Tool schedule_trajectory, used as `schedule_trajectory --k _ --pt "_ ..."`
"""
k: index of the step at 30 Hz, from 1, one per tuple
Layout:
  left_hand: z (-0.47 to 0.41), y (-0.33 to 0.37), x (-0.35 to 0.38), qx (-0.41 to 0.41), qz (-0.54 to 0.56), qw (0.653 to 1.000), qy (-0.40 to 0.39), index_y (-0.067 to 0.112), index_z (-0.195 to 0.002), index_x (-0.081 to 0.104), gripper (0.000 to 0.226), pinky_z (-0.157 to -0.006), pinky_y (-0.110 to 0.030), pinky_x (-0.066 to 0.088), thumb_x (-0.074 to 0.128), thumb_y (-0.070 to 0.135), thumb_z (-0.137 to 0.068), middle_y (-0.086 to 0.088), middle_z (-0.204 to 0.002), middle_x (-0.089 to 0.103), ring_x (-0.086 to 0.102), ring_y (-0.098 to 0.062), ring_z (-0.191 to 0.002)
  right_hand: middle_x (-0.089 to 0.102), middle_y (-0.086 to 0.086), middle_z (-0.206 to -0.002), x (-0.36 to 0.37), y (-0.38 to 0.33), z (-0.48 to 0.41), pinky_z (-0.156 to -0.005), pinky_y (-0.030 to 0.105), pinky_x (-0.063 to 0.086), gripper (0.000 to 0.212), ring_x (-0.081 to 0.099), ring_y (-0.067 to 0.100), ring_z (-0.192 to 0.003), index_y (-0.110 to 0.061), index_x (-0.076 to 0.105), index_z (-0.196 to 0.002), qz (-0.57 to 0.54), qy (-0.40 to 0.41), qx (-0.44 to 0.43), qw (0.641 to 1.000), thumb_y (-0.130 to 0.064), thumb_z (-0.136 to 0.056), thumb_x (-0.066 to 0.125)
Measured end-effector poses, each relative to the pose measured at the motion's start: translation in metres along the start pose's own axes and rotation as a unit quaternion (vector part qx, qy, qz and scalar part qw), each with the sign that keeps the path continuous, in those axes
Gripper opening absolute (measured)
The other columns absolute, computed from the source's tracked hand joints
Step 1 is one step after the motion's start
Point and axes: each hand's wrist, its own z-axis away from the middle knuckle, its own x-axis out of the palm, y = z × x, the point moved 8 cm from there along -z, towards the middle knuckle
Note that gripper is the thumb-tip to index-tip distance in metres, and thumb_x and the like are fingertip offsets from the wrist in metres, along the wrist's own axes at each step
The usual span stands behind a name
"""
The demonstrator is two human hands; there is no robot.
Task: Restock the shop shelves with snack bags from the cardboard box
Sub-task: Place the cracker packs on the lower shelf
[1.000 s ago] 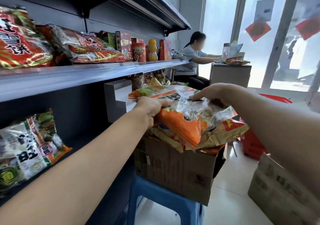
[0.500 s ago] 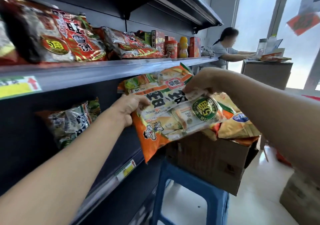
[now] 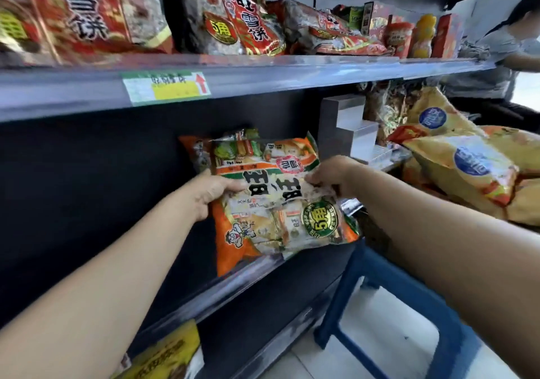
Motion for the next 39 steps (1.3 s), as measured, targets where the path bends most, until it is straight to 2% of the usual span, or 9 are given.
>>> schedule_trajectory --k 4,9,14,19,21,26,31,34,39 --pt "0.000 -0.007 -0.020 -0.019 -0.027 0.999 0.021 0.015 -0.124 0.047 0.057 -0.073 -0.040 0.056 0.076 0.006 -0.075 -0.013 -0.107 0.069 0.068 -0.029 -0.090 0.047 0.005 -0.061 0.033 0.019 -0.030 -0.052 0.027 0.037 0.029 0.040 0.012 -0.039 -0.011 0.046 -0.067 -0.171 -0.001 0.051 0.984 -0.011 -0.089 0.064" --pt "0.002 -0.037 -0.040 -0.081 -0.101 0.986 0.104 0.010 -0.114 0.059 0.047 -0.089 -0.039 0.044 0.079 0.027 -0.074 -0.011 -0.111 0.065 0.061 -0.026 -0.096 0.067 0.010 -0.101 0.067 0.023 -0.060 -0.089 0.041 0.055 0.009 0.066 0.023 -0.085 -0.004 0.062 -0.092 -0.324 -0.009 0.061 0.944 -0.012 -0.088 0.065" --pt "-0.005 -0.060 -0.040 -0.098 0.149 0.962 0.205 0.012 -0.142 0.035 0.081 -0.098 -0.053 0.045 0.078 0.030 -0.076 -0.015 -0.148 0.035 0.045 -0.041 -0.126 0.068 0.015 -0.106 0.099 0.020 -0.078 -0.089 0.049 0.053 0.019 0.067 0.030 -0.098 0.002 0.061 -0.107 -0.435 -0.030 0.075 0.897 -0.003 -0.089 0.061" --pt "-0.039 -0.068 0.001 -0.064 0.213 0.955 0.196 0.015 -0.121 0.051 0.054 -0.064 -0.043 0.056 0.079 0.028 -0.076 -0.014 -0.121 0.062 0.062 -0.032 -0.100 0.068 0.014 -0.106 0.132 0.017 -0.094 -0.087 0.048 0.054 0.023 0.068 0.030 -0.094 0.002 0.060 -0.112 -0.475 -0.078 0.082 0.872 -0.003 -0.089 0.059" --pt "-0.051 -0.068 -0.006 -0.034 0.195 0.946 0.255 0.014 -0.122 0.054 0.053 -0.058 -0.036 0.056 0.078 0.016 -0.075 -0.013 -0.117 0.064 0.064 -0.027 -0.090 0.068 0.011 -0.101 0.136 0.017 -0.100 -0.075 0.040 0.059 0.017 0.068 0.026 -0.083 -0.001 0.061 -0.107 -0.451 -0.093 0.072 0.885 -0.004 -0.090 0.061" --pt "-0.070 -0.055 -0.033 0.043 0.127 0.937 0.323 0.011 -0.112 0.058 0.041 -0.086 -0.039 0.054 0.071 -0.005 -0.076 -0.005 -0.110 0.066 0.064 -0.026 -0.098 0.054 0.009 -0.074 0.132 0.028 -0.130 -0.031 0.014 0.040 0.013 0.048 0.016 -0.057 -0.006 0.056 -0.089 -0.341 -0.083 0.054 0.935 -0.002 -0.085 0.068" --pt "-0.088 -0.055 -0.051 0.058 0.031 0.936 0.345 0.017 -0.101 0.054 0.032 -0.081 -0.030 0.046 0.062 -0.008 -0.083 -0.003 -0.110 0.059 0.056 -0.020 -0.095 0.061 0.013 -0.107 0.136 0.014 -0.151 -0.066 0.034 0.050 0.069 0.058 0.022 -0.084 -0.002 0.041 -0.132 -0.247 -0.106 -0.002 0.963 -0.024 -0.078 0.076" --pt "-0.102 -0.057 -0.052 0.026 -0.012 0.940 0.340 0.017 -0.134 0.047 0.053 -0.098 -0.034 0.045 0.064 0.002 -0.087 -0.004 -0.136 0.050 0.053 -0.023 -0.117 0.060 0.005 -0.120 0.145 0.006 -0.149 -0.079 0.040 0.055 0.063 0.061 0.025 -0.105 -0.014 0.039 -0.132 -0.254 -0.153 -0.004 0.955 -0.023 -0.081 0.074" --pt "-0.109 -0.051 -0.058 0.016 -0.081 0.927 0.365 0.015 -0.134 0.049 0.047 -0.090 -0.030 0.044 0.061 0.006 -0.090 -0.007 -0.134 0.051 0.054 -0.025 -0.115 0.049 -0.003 -0.129 0.155 -0.002 -0.157 -0.093 0.039 0.044 0.067 0.048 0.024 -0.121 -0.020 0.029 -0.145 -0.261 -0.195 -0.011 0.945 -0.015 -0.089 0.065"
